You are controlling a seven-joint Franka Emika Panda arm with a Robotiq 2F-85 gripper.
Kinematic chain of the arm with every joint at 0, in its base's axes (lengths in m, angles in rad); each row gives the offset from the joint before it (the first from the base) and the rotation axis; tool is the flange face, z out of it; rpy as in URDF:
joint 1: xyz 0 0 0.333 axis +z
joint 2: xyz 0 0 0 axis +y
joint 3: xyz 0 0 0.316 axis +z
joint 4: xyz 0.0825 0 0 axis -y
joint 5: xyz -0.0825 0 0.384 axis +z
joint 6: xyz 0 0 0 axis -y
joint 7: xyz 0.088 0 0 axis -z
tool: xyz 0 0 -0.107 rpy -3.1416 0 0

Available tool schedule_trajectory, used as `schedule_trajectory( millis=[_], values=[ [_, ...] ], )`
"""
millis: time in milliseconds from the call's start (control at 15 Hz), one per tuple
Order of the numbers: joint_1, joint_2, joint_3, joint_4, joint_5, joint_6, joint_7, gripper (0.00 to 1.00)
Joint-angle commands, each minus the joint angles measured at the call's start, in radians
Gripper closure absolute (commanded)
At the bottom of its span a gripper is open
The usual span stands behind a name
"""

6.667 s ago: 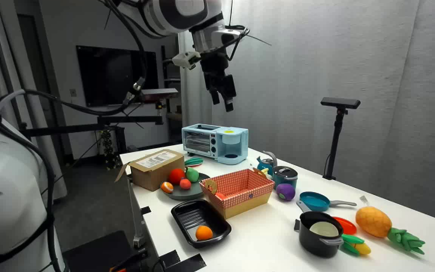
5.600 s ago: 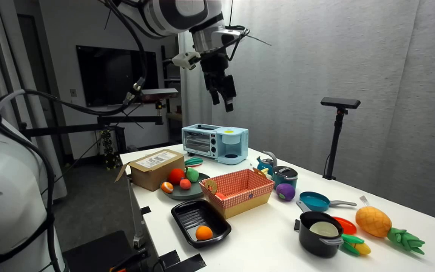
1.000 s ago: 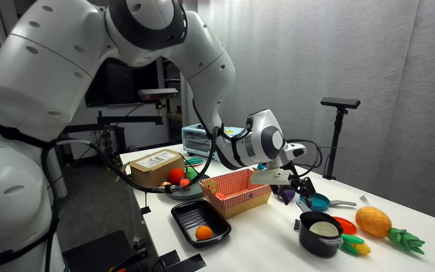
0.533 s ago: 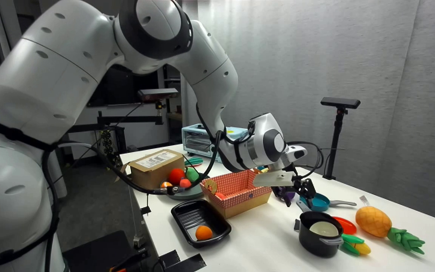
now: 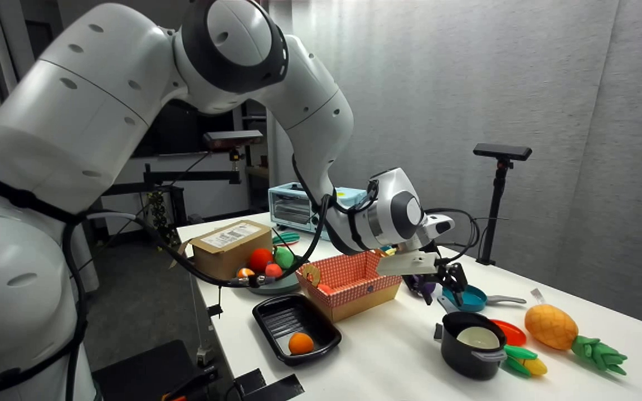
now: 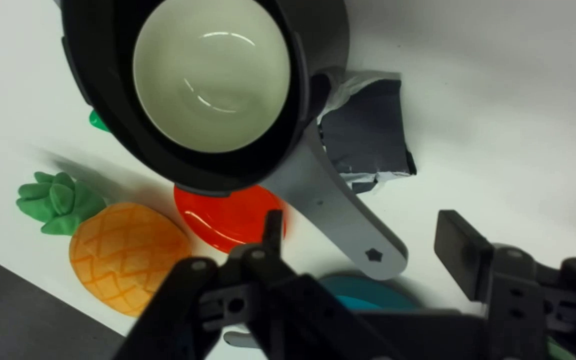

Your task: Place the black pot in the box

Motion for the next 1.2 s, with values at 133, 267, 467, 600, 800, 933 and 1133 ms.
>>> schedule_trajectory(
  millis=[133,267,467,600,800,933,1133],
  values=[
    [0.003,0.018,-0.004,0.023,0.031,0.016,-0.026,0.18],
    [0.000,0.018,0.001,0.022,0.038,0.017,-0.029,0.11],
    [-0.002,0.019,0.003,0.023,0.039,0.019,-0.037,0.03],
    [-0.007,0.018,0.010,0.022,0.045,0.016,-0.045,0.00],
    [-0.011,0.016,0.019,0.020,0.059,0.008,-0.053,0.05],
    [-0.057,0.122,0.042,0.096,0.085,0.051,-0.094,0.21],
    [-0.106,0.179,0.077,0.133,0.144,0.066,-0.152,0.53]
  ],
)
